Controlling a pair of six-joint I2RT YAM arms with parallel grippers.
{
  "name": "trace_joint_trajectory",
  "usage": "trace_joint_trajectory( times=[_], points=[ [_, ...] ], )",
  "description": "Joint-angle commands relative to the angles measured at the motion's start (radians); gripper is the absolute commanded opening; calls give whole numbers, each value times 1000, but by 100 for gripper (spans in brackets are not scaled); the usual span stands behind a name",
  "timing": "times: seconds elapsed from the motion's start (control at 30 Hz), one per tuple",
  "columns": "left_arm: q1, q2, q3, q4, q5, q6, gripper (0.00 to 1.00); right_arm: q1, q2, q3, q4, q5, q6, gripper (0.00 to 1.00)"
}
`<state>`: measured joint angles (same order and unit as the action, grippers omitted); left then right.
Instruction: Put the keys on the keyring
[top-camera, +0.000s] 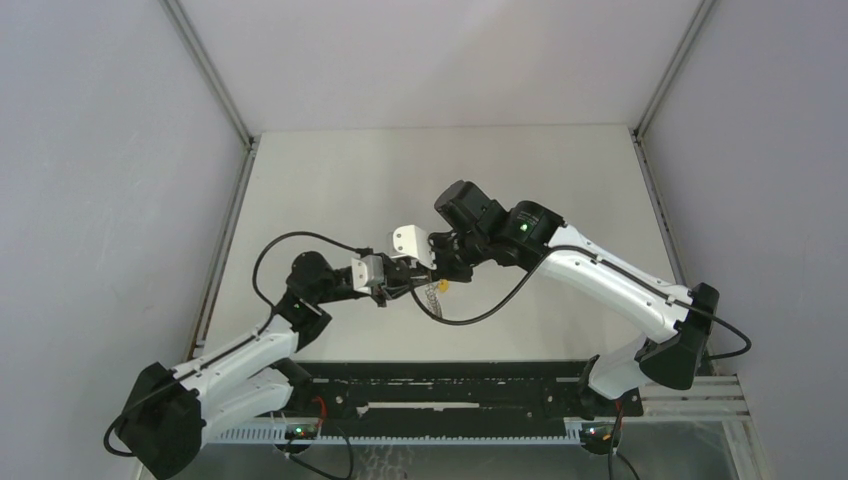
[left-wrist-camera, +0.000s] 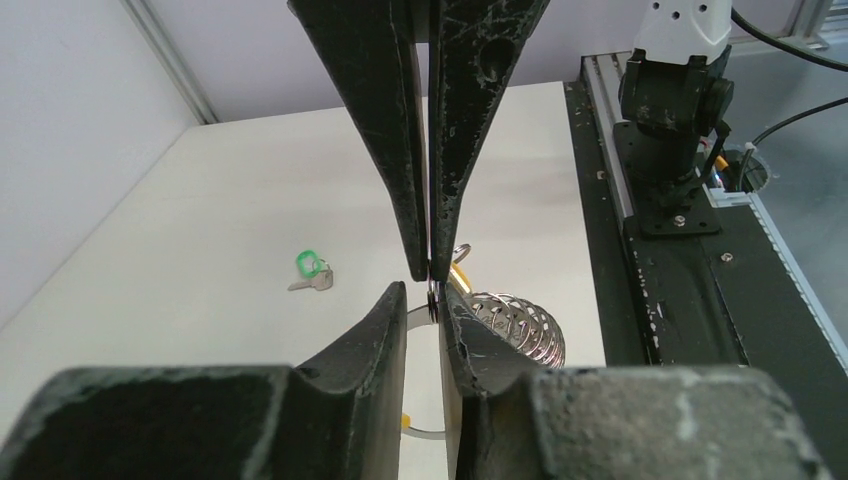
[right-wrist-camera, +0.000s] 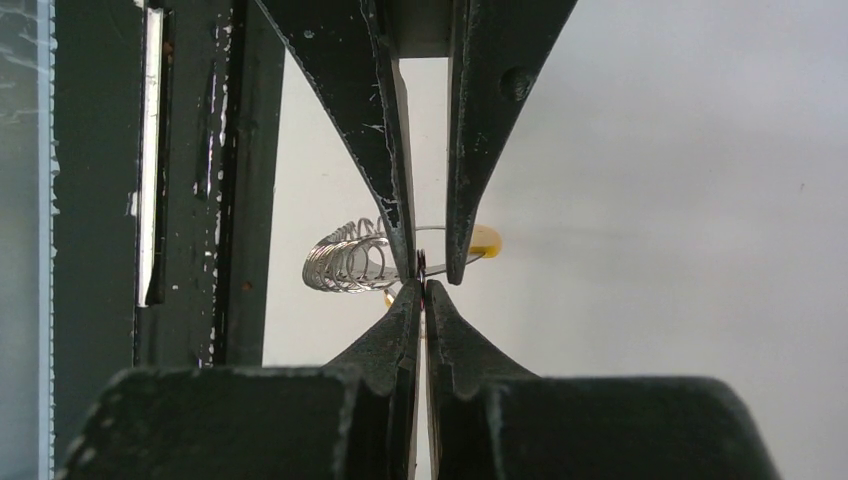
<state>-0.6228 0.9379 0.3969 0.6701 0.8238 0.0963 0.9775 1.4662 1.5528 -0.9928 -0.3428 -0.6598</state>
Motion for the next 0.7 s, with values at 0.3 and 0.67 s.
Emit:
trace_joint_trajectory(
  times=[0.3,0.67],
  points=[
    [-12,-15,62,2,5,0,0,22,-107,-32,157,28,-10,0],
    [-12,-76,5,229,-196,-134,0,35,-348,-244,444,85,10,25]
  ],
)
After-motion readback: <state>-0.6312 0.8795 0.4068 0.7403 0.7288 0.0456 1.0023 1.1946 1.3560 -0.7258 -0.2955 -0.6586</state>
